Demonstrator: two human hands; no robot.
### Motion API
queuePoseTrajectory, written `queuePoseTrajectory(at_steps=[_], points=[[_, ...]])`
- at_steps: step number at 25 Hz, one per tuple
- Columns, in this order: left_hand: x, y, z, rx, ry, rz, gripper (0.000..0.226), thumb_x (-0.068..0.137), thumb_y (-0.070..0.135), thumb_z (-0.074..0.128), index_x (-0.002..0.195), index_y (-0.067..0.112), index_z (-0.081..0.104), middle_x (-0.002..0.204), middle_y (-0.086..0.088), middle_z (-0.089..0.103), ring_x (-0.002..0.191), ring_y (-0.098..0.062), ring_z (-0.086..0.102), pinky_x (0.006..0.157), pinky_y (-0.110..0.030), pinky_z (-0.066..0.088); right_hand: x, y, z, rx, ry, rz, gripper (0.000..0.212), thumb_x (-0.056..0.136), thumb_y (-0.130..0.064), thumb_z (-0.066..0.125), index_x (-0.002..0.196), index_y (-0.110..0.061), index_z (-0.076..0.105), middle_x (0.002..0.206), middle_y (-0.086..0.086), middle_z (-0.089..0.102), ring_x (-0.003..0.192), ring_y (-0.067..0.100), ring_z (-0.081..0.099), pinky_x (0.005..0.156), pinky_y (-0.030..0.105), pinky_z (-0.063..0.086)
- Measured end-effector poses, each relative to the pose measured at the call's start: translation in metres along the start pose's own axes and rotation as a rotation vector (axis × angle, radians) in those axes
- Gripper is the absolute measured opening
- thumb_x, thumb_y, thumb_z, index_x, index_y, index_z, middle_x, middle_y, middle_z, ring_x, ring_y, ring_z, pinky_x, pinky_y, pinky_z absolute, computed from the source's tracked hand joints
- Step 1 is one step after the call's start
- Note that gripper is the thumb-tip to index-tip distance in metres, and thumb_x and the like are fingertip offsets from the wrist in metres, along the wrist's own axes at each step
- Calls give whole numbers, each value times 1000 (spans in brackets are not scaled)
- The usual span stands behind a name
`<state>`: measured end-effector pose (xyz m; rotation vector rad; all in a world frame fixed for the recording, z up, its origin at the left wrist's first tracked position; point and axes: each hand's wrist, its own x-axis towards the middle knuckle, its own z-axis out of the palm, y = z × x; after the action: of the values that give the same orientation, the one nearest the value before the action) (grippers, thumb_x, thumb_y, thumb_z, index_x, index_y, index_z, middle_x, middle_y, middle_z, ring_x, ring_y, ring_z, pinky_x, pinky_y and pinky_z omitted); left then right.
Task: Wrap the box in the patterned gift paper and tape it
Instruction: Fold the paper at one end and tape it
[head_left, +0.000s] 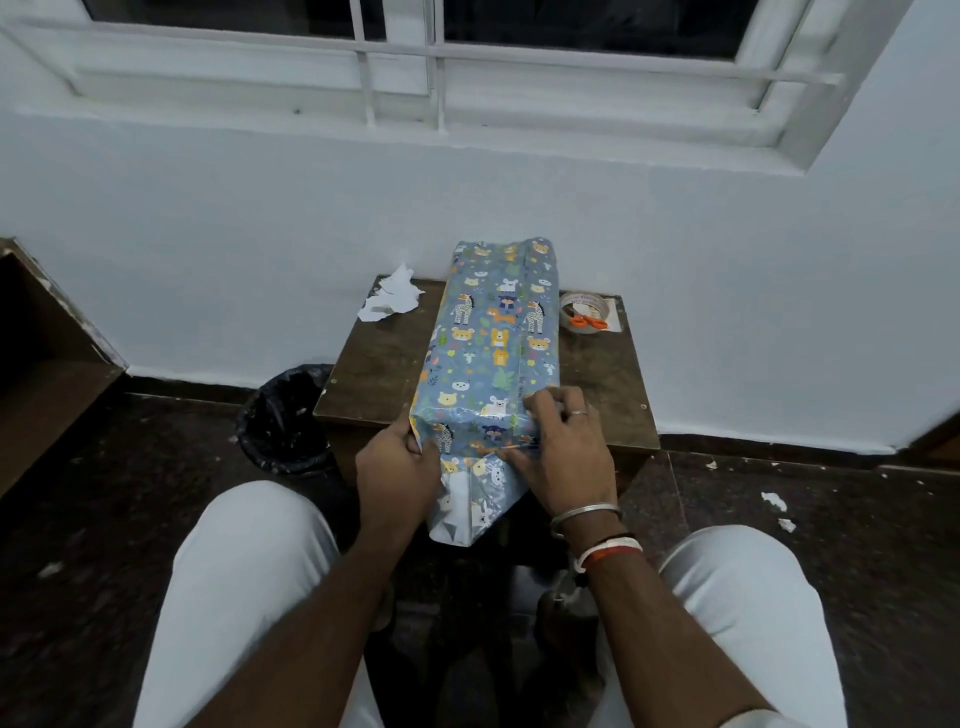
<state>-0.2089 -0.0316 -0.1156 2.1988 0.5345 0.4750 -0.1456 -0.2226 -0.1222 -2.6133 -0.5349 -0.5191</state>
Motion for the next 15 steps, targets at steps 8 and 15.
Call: queuePoseTrajectory(at_steps=[8, 15], points=[[1, -4, -4, -62, -55, 26, 37, 99, 8, 54, 133, 13, 66, 90, -8, 76, 87, -24, 70, 74, -24, 44, 2, 0, -2, 28, 2, -8, 64, 65, -33, 93, 116, -21, 56, 124, 7, 48, 100, 33, 53, 83, 45, 53], [2, -13, 2, -148, 65, 38, 18, 93, 23, 73, 109, 18, 79, 81, 0, 74, 77, -17, 72, 74, -29, 55, 5, 6, -8, 79, -23, 11, 63, 65, -30, 93, 115, -21, 56, 124, 5, 46, 101, 32, 52, 83, 44, 54]])
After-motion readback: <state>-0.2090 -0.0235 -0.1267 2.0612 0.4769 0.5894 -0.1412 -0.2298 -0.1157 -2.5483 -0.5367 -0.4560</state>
